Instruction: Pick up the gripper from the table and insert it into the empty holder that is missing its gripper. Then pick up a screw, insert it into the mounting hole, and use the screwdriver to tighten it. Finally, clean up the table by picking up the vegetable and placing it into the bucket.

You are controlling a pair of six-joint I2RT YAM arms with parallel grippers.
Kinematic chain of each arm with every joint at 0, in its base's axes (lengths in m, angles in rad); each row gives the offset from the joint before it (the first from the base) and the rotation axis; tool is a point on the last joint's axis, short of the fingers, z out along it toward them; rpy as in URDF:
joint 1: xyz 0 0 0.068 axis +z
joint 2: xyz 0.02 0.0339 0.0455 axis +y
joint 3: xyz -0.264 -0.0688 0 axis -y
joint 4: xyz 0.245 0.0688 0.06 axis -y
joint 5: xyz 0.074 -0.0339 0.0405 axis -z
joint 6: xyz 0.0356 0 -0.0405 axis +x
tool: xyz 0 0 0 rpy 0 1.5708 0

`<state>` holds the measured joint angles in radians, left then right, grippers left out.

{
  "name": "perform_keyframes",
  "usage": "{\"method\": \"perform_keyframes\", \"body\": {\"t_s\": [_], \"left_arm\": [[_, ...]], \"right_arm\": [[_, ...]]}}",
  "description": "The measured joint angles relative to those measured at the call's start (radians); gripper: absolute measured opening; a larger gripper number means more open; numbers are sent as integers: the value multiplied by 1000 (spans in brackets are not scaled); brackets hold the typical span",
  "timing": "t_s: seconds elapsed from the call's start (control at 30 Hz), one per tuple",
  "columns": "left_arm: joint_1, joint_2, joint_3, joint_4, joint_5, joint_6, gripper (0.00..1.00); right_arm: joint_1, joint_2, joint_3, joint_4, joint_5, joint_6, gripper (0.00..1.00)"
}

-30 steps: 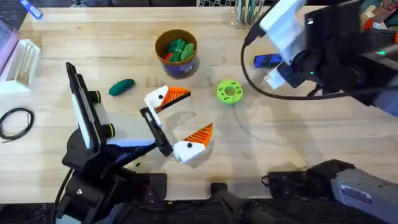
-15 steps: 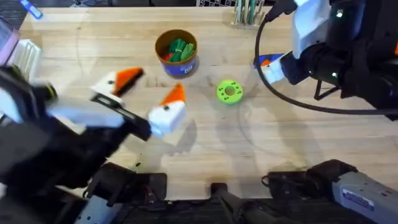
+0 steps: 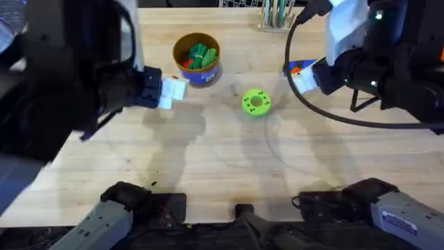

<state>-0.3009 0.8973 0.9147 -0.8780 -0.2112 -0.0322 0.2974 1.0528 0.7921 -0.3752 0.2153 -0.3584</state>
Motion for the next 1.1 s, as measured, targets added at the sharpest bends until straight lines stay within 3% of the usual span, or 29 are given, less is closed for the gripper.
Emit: {"method": "perform_keyframes", "body": {"t_s": [0.2, 0.37, 0.53, 0.63, 0.93, 1.1], "left_arm": [[83, 147, 6, -17, -25, 306, 985], [222, 256, 6, 12, -28, 501, 985], [368, 349, 6, 71, 18, 571, 985], [419, 396, 6, 101, 57, 586, 985], [473, 520, 7, 209, 110, 626, 985], [501, 607, 9, 217, 124, 631, 985]], "right_arm": [[0, 0, 0, 0, 0, 0, 960], [0, 0, 0, 0, 0, 0, 960], [0, 2, 0, 0, 0, 0, 960], [0, 15, 0, 0, 0, 0, 959], [0, 73, 0, -4, 0, 0, 960], [0, 73, 0, -4, 0, 0, 959]]}}
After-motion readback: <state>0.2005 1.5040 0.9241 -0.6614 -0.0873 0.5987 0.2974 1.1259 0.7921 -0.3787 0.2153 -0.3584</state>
